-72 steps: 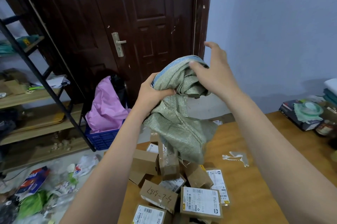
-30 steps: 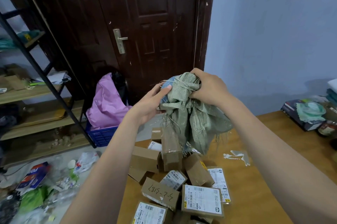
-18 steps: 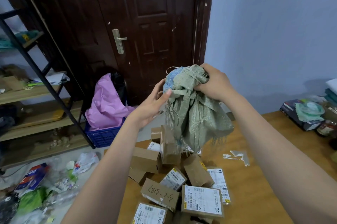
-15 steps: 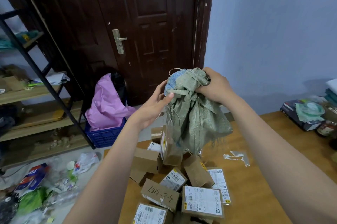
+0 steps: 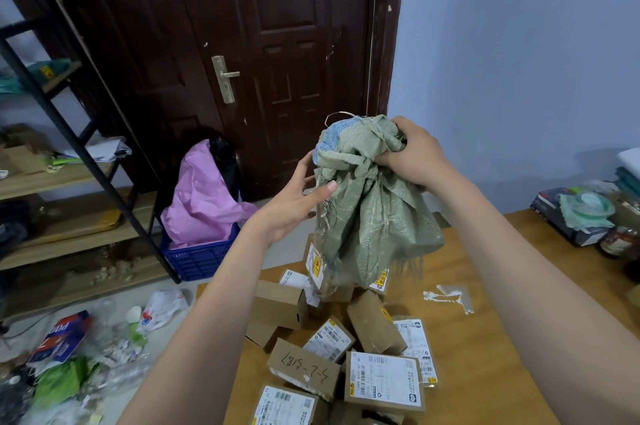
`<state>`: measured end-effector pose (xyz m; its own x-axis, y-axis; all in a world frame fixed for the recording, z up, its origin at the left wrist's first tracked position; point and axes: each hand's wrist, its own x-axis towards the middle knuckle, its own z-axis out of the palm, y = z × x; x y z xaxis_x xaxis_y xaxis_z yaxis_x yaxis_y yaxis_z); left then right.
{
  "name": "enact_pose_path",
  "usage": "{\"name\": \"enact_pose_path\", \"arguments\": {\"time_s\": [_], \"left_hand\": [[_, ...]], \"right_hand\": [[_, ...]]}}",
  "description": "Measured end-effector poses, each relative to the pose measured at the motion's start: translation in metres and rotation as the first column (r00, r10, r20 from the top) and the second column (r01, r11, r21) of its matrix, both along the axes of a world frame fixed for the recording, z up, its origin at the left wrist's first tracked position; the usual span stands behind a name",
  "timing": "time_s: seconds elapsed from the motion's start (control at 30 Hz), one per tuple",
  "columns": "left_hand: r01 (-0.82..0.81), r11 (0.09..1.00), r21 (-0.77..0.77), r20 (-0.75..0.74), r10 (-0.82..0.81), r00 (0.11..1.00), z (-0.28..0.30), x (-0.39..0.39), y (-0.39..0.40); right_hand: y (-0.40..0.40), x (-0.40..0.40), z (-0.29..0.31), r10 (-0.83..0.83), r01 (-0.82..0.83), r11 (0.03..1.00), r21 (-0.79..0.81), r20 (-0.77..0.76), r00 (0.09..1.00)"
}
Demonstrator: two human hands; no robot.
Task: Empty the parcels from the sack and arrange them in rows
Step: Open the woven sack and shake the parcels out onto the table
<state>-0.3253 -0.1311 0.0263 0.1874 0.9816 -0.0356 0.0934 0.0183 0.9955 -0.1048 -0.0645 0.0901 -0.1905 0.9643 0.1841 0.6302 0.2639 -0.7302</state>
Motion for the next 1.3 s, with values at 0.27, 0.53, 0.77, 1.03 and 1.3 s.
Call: {"name": "enact_pose_path", "arguments": {"time_s": [0.27,0.53,0.77,1.03,1.3], "left_hand": [[-0.155,0.983,0.099,0.081,0.147,0.986,-0.003,0.018,-0.001],[-0.369,0.92,0.13,0.031,0.368,0.929,0.0,0.024,0.011],[-0.458,0.874,0.161,0.112,0.445,0.889,0.014,0.017,0.024],[-0.625,0.779,0.044,0.347,0.575,0.741,0.028,0.014,0.037],[-0.536,0.826,-0.175,0.42,0.554,0.718,0.012,0.047,0.033]], "right_hand": [[-0.017,-0.009,-0.001,-0.041,-0.089,0.971,-0.221,-0.522,0.852],[-0.024,-0.03,-0.013,-0.112,-0.032,0.959,-0.281,-0.479,0.871],[-0.022,-0.037,-0.005,-0.048,-0.082,0.969,-0.235,-0.499,0.865],[-0.022,-0.045,-0.005,0.196,-0.335,0.93,-0.149,-0.572,0.797],[-0.008,-0.043,-0.03,0.0,-0.097,0.987,-0.125,-0.613,0.79]]}}
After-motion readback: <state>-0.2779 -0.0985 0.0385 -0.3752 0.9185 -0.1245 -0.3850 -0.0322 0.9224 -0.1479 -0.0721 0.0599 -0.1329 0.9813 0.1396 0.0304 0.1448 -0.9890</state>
